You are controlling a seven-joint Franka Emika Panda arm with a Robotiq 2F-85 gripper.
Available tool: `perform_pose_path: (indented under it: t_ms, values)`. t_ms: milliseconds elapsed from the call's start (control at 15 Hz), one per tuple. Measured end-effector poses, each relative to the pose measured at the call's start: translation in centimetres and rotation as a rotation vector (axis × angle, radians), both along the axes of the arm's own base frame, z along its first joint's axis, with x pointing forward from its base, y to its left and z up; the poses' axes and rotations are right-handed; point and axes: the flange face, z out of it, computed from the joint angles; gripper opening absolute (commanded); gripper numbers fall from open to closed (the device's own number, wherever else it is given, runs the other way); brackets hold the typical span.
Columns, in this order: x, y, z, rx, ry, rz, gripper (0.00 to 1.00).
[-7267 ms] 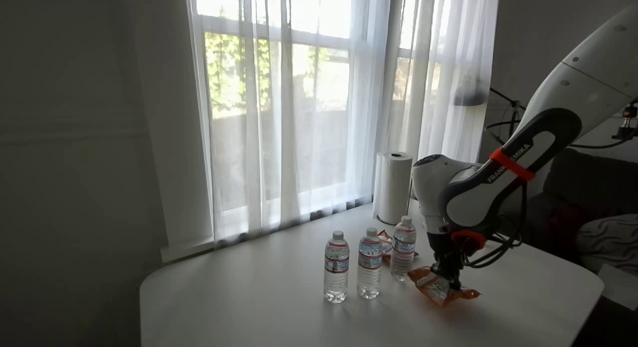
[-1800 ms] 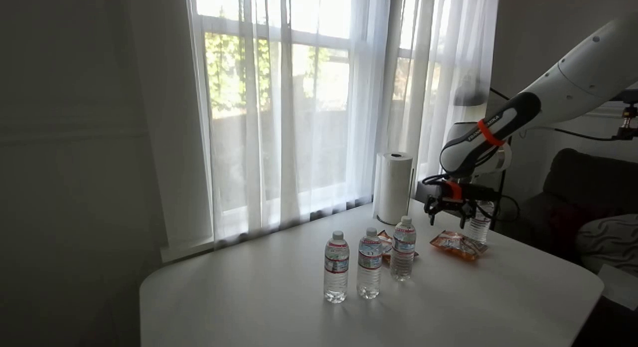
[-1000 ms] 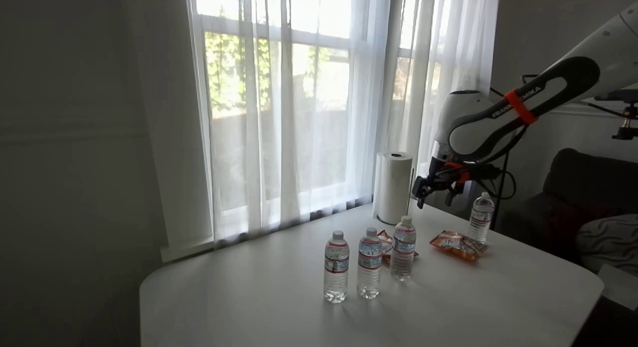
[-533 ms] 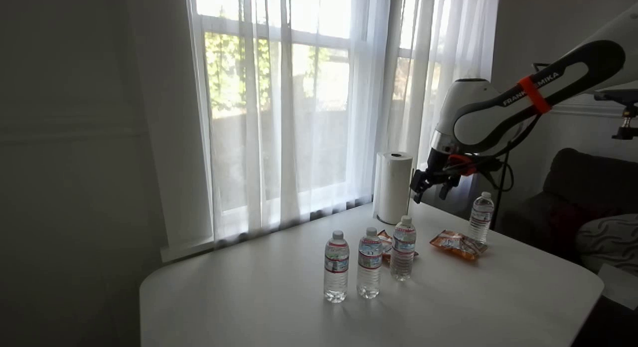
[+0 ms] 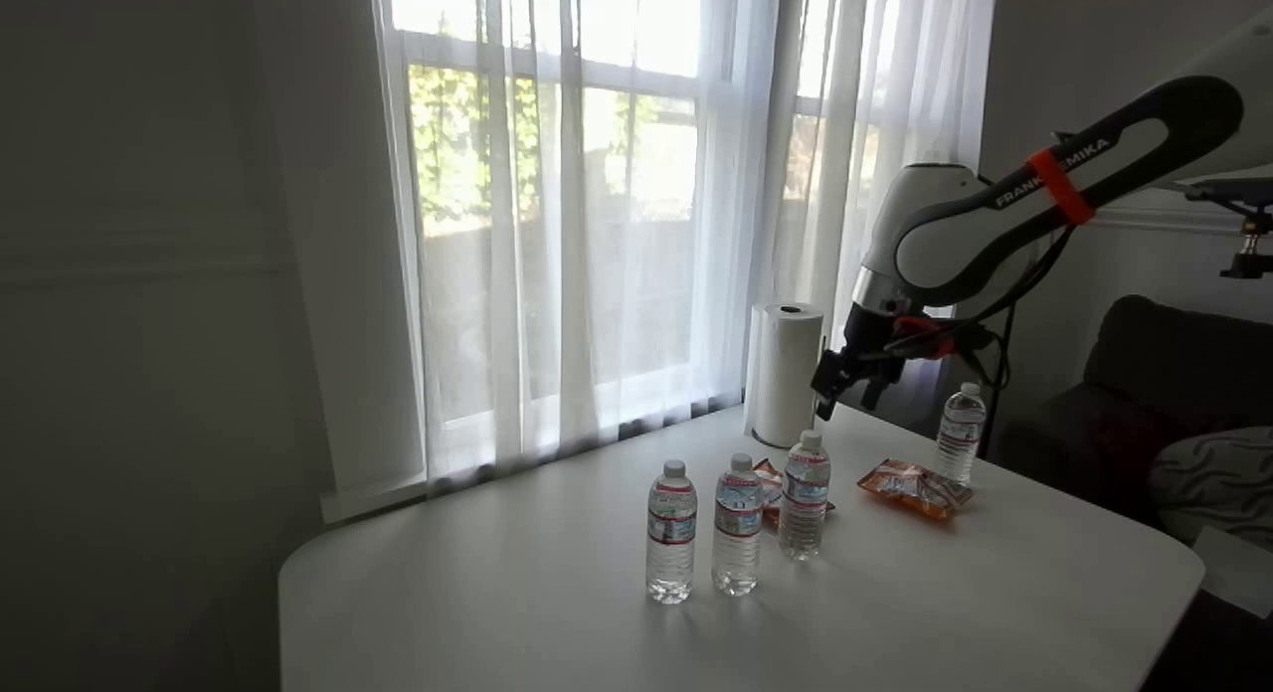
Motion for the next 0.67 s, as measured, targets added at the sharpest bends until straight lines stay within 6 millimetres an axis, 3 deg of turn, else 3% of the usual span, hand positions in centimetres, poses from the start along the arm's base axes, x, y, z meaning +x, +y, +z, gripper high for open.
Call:
perform_pose_path:
  t_ms: [667]
  values:
    - [-0.1,1.6,-0.9,-0.001,0.037,0.103,1.00]
